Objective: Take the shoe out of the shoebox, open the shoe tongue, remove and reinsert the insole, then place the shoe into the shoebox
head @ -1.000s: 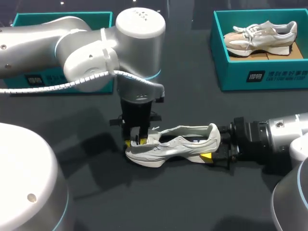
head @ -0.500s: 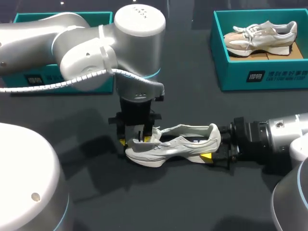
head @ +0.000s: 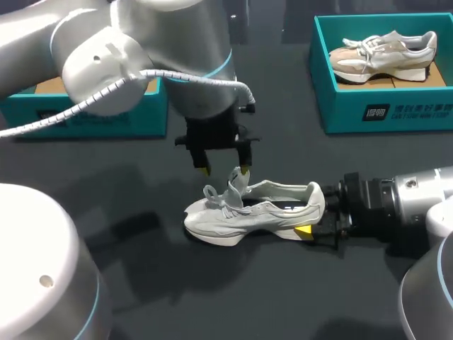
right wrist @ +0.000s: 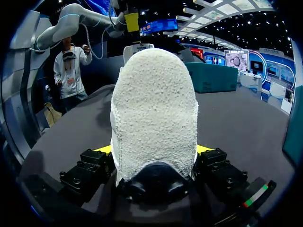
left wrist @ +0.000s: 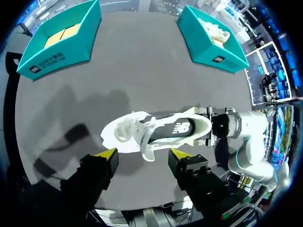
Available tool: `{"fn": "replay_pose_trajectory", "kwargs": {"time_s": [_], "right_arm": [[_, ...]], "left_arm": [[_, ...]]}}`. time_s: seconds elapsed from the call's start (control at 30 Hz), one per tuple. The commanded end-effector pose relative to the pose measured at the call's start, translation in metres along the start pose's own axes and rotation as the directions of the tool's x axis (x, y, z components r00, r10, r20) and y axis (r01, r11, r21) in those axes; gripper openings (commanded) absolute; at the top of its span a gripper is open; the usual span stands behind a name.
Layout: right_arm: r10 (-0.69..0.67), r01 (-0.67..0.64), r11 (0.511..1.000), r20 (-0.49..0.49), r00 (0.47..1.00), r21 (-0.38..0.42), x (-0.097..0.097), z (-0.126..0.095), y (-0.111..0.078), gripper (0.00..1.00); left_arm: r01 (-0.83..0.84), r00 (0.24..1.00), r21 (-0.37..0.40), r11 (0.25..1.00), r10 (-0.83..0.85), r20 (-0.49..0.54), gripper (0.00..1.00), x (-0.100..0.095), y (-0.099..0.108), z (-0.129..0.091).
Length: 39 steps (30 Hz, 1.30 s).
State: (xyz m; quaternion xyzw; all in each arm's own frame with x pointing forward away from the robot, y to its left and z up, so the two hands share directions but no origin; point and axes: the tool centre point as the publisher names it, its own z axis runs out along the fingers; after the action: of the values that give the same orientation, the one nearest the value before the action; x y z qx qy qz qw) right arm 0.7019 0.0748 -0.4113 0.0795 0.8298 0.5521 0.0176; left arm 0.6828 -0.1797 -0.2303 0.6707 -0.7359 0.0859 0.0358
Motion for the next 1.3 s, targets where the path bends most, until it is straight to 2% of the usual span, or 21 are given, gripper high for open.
{"fn": "replay_pose_trajectory", "kwargs": {"time_s": [0.03, 0.1, 0.13, 0.2, 0.3, 0.37, 0.4, 0.5, 0.53, 0.9, 0.97, 1.03, 1.1, 1.3], "right_arm": [[0.0, -0.001, 1.0, 0.001, 1.0, 0.004, 0.001, 0.0, 0.001, 0.0], [0.0, -0.001, 1.0, 0.001, 1.0, 0.004, 0.001, 0.0, 0.001, 0.0], [0.0, -0.001, 1.0, 0.001, 1.0, 0.004, 0.001, 0.0, 0.001, 0.0], [0.0, -0.001, 1.0, 0.001, 1.0, 0.004, 0.001, 0.0, 0.001, 0.0], [0.0, -0.001, 1.0, 0.001, 1.0, 0.004, 0.001, 0.0, 0.001, 0.0], [0.0, -0.001, 1.0, 0.001, 1.0, 0.004, 0.001, 0.0, 0.001, 0.0], [0.0, -0.001, 1.0, 0.001, 1.0, 0.004, 0.001, 0.0, 0.001, 0.0], [0.0, -0.001, 1.0, 0.001, 1.0, 0.004, 0.001, 0.0, 0.001, 0.0], [0.0, -0.001, 1.0, 0.001, 1.0, 0.004, 0.001, 0.0, 0.001, 0.0], [0.0, -0.001, 1.0, 0.001, 1.0, 0.004, 0.001, 0.0, 0.001, 0.0], [0.0, -0.001, 1.0, 0.001, 1.0, 0.004, 0.001, 0.0, 0.001, 0.0], [0.0, -0.001, 1.0, 0.001, 1.0, 0.004, 0.001, 0.0, 0.001, 0.0], [0.0, -0.001, 1.0, 0.001, 1.0, 0.004, 0.001, 0.0, 0.001, 0.0], [0.0, -0.001, 1.0, 0.001, 1.0, 0.004, 0.001, 0.0, 0.001, 0.0]], "left_arm": [[-0.109, 0.993, 0.015, 0.994, 0.109, -0.038, 0.75, 0.016, -0.002, -0.022], [-0.196, 0.977, 0.003, 0.981, 0.195, -0.08, 0.77, 0.027, -0.002, -0.029], [-0.238, 0.966, -0.005, 0.971, 0.236, -0.1, 0.7, 0.032, -0.003, -0.033], [-0.323, 0.94, -0.013, 0.946, 0.32, -0.118, 0.5, 0.042, -0.002, -0.038], [-0.459, 0.881, -0.024, 0.888, 0.451, -0.144, 0.4, 0.054, -0.001, -0.043], [-0.561, 0.819, -0.046, 0.826, 0.546, -0.176, 0.09, 0.06, 0.0, -0.046], [-0.607, 0.785, -0.053, 0.793, 0.588, -0.195, 0.0, 0.061, 0.0, -0.047], [-0.751, 0.654, -0.094, 0.653, 0.717, -0.24, 0.0, 0.063, -0.001, -0.046], [-0.735, 0.673, -0.101, 0.671, 0.702, -0.234, 0.0, 0.064, -0.003, -0.043], [-0.735, 0.673, -0.101, 0.671, 0.702, -0.234, 0.0, 0.064, -0.003, -0.043], [-0.788, 0.609, -0.088, 0.61, 0.75, -0.257, 0.0, 0.065, -0.005, -0.039], [-0.864, 0.493, -0.061, 0.499, 0.816, -0.302, 0.0, 0.064, -0.004, -0.034], [-0.906, 0.41, -0.035, 0.422, 0.854, -0.321, 0.0, 0.063, -0.004, -0.027], [-0.961, 0.258, 0.028, 0.275, 0.928, -0.27, 0.0, 0.065, 0.0, -0.006]]}}
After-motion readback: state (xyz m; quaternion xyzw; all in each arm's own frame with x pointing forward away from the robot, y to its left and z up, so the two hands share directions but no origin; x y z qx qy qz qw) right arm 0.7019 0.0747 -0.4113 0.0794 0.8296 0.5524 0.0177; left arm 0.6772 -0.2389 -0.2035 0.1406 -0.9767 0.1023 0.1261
